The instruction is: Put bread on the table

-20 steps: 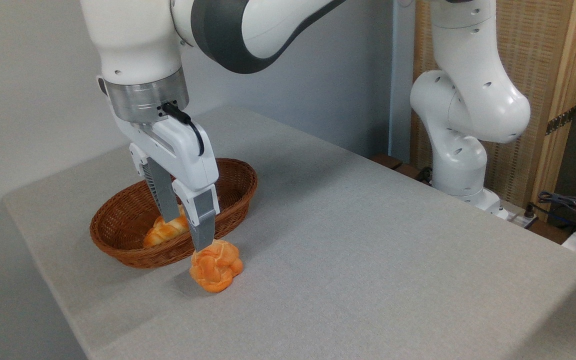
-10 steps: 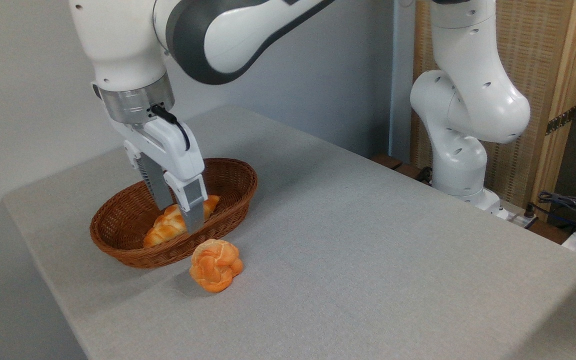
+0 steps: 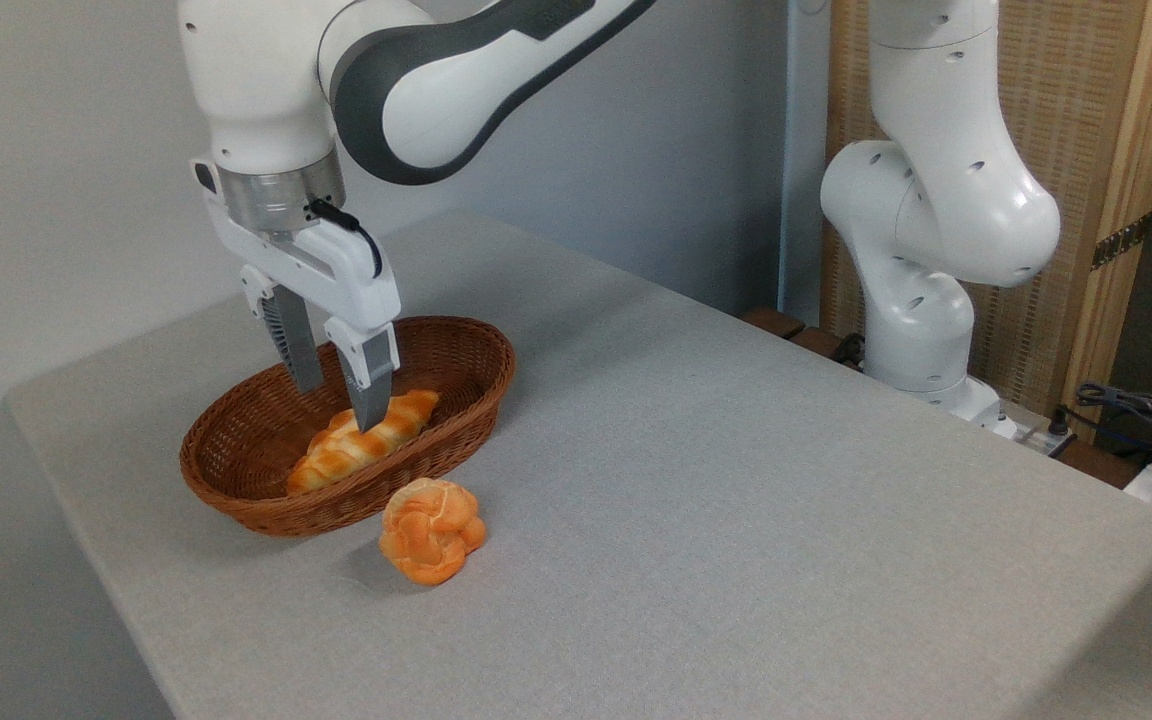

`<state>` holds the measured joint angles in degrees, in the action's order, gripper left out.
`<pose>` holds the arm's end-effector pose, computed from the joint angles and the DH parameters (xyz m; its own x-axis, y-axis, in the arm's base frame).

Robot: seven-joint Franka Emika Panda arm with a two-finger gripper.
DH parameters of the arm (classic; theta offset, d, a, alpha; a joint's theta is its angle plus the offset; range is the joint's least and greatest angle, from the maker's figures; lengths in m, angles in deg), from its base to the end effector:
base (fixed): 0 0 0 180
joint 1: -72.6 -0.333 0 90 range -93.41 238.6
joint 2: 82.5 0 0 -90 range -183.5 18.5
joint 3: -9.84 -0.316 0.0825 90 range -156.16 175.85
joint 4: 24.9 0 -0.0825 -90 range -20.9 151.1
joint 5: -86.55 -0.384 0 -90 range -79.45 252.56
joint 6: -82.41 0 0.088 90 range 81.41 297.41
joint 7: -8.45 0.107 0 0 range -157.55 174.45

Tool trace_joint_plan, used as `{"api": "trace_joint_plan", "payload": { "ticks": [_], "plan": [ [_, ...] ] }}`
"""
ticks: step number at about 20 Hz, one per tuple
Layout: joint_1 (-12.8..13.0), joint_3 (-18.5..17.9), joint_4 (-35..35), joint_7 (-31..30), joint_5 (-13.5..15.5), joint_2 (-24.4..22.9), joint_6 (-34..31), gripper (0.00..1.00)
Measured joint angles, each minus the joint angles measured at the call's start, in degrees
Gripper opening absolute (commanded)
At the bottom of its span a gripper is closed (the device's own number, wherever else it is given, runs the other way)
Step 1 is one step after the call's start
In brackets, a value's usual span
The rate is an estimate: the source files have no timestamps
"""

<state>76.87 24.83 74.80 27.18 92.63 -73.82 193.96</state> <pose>0.5788 -0.2013 0.4918 0.8115 -0.5760 0.0986 -0.5842 -0.8036 0.1138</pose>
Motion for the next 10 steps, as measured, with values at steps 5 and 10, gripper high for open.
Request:
{"api": "trace_joint_plan", "payload": {
  "ticks": [5, 10],
  "plan": [
    [0.03, 3.10, 1.92, -0.97, 0.00, -0.07, 0.02, 1.00],
    [0.03, 4.04, 3.92, -0.97, -0.01, 0.04, 0.03, 1.00]
  ]
}}
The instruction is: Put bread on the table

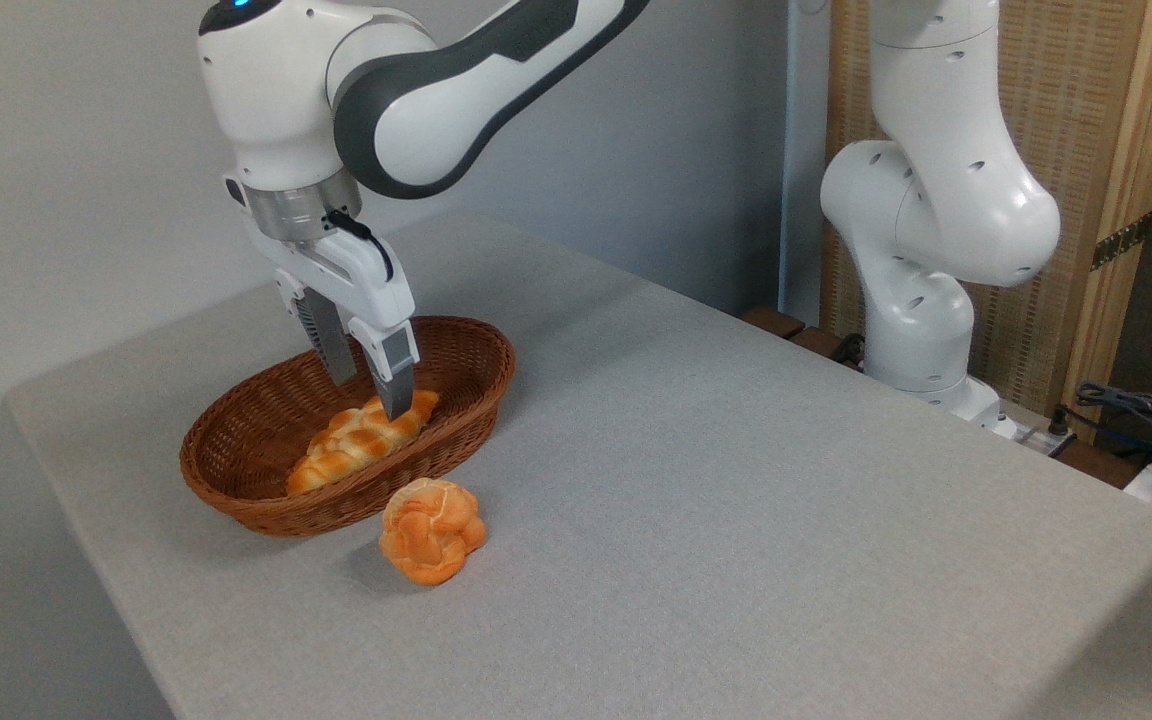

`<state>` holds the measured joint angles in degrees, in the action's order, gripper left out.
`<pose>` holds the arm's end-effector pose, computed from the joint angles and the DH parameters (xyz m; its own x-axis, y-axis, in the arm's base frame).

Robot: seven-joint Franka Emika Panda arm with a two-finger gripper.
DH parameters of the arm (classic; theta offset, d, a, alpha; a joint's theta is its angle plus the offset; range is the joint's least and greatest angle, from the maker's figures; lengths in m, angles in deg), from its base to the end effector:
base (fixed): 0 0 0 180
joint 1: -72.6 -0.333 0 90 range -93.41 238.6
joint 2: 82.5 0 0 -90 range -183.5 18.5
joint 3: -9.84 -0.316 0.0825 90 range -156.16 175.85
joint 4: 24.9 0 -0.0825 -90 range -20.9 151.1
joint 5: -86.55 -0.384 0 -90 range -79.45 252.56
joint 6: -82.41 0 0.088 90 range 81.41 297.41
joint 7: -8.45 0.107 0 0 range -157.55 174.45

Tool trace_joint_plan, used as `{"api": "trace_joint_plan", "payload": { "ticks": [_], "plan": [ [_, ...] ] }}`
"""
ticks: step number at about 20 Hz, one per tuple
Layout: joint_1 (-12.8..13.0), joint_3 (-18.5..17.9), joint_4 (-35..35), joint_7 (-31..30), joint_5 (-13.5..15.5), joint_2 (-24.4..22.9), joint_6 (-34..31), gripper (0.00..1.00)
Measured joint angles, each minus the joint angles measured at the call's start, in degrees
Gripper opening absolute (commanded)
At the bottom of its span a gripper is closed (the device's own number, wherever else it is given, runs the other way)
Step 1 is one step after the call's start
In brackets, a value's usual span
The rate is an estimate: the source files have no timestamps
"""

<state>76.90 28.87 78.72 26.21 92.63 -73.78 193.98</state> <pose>0.5530 -0.2370 0.4605 0.7822 -0.6220 0.0363 -0.6200 -0.7714 0.1431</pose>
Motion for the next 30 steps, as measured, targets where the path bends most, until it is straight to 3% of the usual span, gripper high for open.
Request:
{"api": "trace_joint_plan", "payload": {
  "ticks": [4, 9, 19, 20, 22, 23, 25, 30],
  "plan": [
    [0.01, 0.21, 0.60, 0.00, -0.01, 0.76, 0.10, 1.00],
    [0.19, 0.69, 0.69, 0.00, -2.32, 2.58, 0.73, 1.00],
    [1.87, 0.80, 0.71, 0.00, -2.46, 5.26, 5.24, 1.00],
    [2.03, 0.80, 0.71, 0.00, -2.47, 5.30, 5.45, 0.96],
    [2.41, 0.80, 0.71, 0.00, -2.55, 5.37, 5.85, 0.73],
    [2.46, 0.80, 0.71, 0.00, -2.57, 5.38, 5.88, 0.54],
    [2.50, 0.80, 0.71, 0.00, -2.85, 5.39, 5.92, 0.36],
    [2.57, 0.80, 0.71, 0.00, -4.27, 5.48, 5.92, 0.37]
  ]
}}
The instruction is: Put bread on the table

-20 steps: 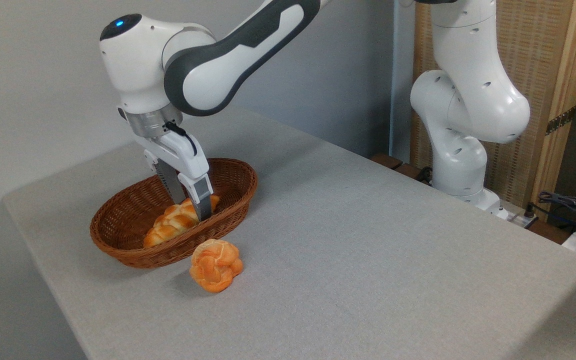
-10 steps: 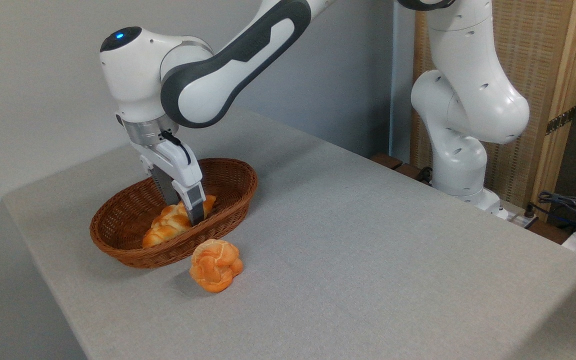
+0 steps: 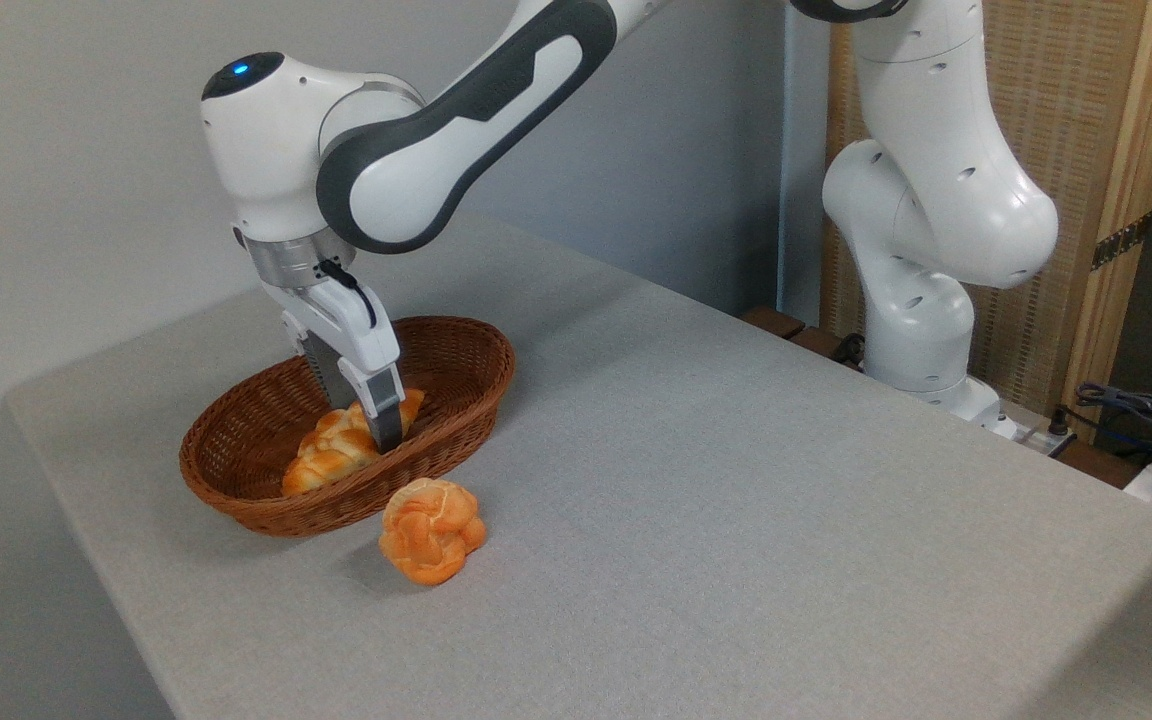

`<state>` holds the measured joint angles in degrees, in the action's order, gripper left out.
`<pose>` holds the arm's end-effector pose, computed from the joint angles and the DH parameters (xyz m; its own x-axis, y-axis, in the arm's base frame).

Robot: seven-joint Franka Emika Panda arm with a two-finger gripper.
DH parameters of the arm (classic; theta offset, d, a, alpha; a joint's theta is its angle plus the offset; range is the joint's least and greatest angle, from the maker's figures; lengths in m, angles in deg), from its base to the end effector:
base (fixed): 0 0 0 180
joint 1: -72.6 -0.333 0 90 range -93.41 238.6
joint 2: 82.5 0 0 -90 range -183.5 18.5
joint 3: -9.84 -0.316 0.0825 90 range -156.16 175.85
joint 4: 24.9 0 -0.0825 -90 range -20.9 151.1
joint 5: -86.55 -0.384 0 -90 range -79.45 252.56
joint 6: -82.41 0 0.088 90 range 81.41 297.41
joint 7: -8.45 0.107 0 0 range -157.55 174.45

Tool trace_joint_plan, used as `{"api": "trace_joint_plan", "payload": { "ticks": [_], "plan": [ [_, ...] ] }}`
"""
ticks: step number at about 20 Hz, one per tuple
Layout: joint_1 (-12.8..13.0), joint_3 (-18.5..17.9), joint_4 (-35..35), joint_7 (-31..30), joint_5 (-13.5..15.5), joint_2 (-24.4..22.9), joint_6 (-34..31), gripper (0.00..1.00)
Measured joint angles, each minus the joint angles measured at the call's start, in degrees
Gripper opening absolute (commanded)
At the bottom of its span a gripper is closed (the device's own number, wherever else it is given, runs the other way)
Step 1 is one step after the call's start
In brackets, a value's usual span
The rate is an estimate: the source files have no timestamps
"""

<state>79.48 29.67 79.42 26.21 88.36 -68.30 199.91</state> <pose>0.5580 -0.2689 0.4084 0.7312 -0.6816 0.0291 -0.6802 -0.7251 0.1073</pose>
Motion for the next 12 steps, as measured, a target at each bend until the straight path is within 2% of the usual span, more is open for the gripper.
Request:
{"api": "trace_joint_plan", "payload": {
  "ticks": [12],
  "plan": [
    [0.00, -0.01, -0.01, 0.00, -0.15, 0.16, 0.05, 0.40]
  ]
}}
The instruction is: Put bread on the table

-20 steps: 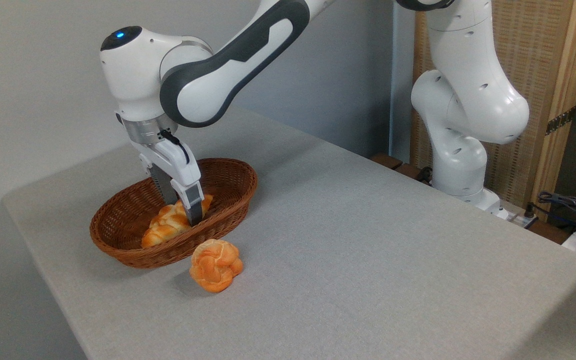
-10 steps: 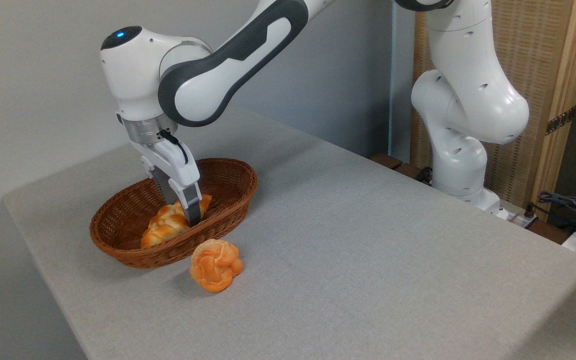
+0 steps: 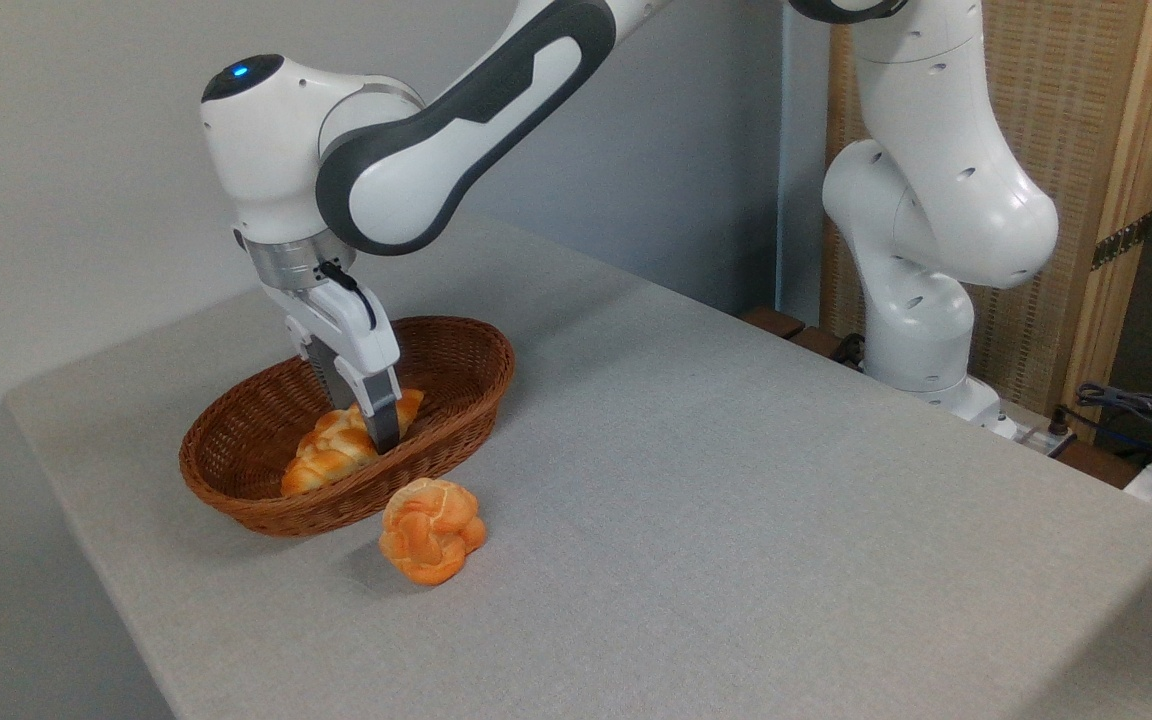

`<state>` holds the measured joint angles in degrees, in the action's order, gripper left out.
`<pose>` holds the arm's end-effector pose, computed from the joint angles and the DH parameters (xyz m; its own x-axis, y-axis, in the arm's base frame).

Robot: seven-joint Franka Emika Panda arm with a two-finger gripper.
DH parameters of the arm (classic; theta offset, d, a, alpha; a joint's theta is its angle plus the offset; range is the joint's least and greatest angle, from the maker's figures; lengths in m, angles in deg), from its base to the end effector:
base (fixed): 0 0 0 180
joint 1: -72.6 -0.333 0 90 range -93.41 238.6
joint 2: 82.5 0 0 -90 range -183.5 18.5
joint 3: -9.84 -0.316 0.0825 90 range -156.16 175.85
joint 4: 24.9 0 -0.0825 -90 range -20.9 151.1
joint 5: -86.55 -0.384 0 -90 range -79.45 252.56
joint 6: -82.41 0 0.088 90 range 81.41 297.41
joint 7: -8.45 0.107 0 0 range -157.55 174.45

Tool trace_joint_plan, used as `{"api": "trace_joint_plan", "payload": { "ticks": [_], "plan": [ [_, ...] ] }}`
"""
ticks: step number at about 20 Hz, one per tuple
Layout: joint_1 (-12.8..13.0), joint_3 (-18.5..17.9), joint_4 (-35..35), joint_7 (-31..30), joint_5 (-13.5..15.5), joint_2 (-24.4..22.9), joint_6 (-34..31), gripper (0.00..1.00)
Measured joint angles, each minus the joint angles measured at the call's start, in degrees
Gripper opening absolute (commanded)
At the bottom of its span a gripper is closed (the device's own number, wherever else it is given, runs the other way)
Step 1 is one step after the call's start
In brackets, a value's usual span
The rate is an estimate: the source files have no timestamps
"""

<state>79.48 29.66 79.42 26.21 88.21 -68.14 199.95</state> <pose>0.5584 -0.2687 0.4068 0.7305 -0.6823 0.0269 -0.6808 -0.7247 0.1065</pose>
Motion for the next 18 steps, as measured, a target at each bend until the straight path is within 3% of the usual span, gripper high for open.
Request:
{"api": "trace_joint_plan", "payload": {
  "ticks": [12, 18],
  "plan": [
    [0.18, 0.14, -1.24, 0.00, 0.00, -0.63, 0.70, 0.41],
    [0.23, 0.19, -1.64, 0.00, 0.00, -3.60, 0.71, 0.44]
  ]
}}
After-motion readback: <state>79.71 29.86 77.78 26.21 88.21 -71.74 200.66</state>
